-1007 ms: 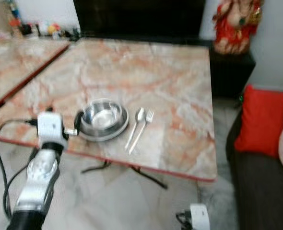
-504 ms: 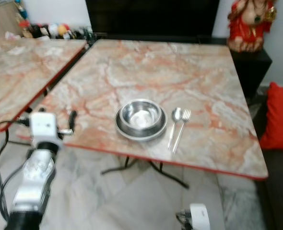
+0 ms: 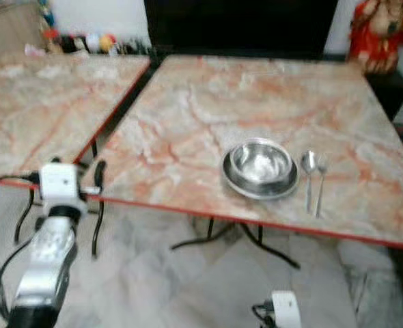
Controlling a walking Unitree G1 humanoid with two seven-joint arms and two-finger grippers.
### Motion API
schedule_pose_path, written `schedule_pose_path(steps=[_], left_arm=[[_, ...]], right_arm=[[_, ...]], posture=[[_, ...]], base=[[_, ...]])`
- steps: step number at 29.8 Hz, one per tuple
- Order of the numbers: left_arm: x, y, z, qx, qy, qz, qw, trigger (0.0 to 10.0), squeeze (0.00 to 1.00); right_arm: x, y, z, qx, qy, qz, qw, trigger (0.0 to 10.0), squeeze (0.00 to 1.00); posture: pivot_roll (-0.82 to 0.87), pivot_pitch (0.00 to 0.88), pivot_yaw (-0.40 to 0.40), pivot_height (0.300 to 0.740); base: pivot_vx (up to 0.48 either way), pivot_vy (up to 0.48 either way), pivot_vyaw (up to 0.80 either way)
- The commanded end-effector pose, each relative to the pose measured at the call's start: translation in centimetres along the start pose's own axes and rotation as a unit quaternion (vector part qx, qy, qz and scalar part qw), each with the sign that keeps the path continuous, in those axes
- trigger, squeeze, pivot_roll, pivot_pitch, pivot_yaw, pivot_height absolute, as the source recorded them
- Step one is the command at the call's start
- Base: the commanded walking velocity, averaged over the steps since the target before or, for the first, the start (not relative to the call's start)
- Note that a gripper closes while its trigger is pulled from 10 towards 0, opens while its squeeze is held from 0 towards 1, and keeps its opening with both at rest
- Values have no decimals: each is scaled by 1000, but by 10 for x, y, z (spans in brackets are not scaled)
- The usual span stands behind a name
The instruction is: Setting the table
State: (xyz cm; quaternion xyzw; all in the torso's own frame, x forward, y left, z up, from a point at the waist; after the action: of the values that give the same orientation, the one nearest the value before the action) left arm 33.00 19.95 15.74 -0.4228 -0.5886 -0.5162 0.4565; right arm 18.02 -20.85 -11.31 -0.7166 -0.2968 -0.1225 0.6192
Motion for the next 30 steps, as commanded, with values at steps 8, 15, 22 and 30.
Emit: schedule_pose_path(steps=[8, 15, 22, 30], left_arm=[[5, 1, 7, 7, 7, -5, 1000, 10000, 0], [5, 0, 8, 8, 7, -3, 1000, 10000, 0], [5, -1, 8, 9, 7, -3, 1000, 10000, 0], [6, 0, 10, 8, 11, -3, 1000, 10000, 0]], right_arm=[[5, 1, 5, 5, 3, -6, 1000, 10000, 0], [4, 1, 4, 5, 1, -5, 1000, 10000, 0], [4, 1, 4, 6, 1, -6, 1000, 10000, 0], [3, 1, 5, 6, 3, -5, 1000, 10000, 0]], posture=[[50, 0, -14, 740], [52, 0, -17, 740], [51, 2, -19, 740], [46, 10, -13, 740]], base=[[0, 480, 0], [0, 480, 0], [0, 480, 0], [0, 480, 0]])
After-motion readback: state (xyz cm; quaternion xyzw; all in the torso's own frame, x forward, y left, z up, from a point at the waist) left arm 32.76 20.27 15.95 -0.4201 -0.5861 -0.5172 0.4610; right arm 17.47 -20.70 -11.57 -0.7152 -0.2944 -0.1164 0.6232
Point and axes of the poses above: a point about 5 cm out from each wrist's last joint towards the gripper, its own y axis pointing out of the wrist towards the gripper, its own x axis along the axis of the wrist's last joint, z = x × y, the point moved 3 cm from there along y, pointing out of the wrist towards the gripper, and after that the axes turned 15 degrees about -y, right-handed, at the moved point
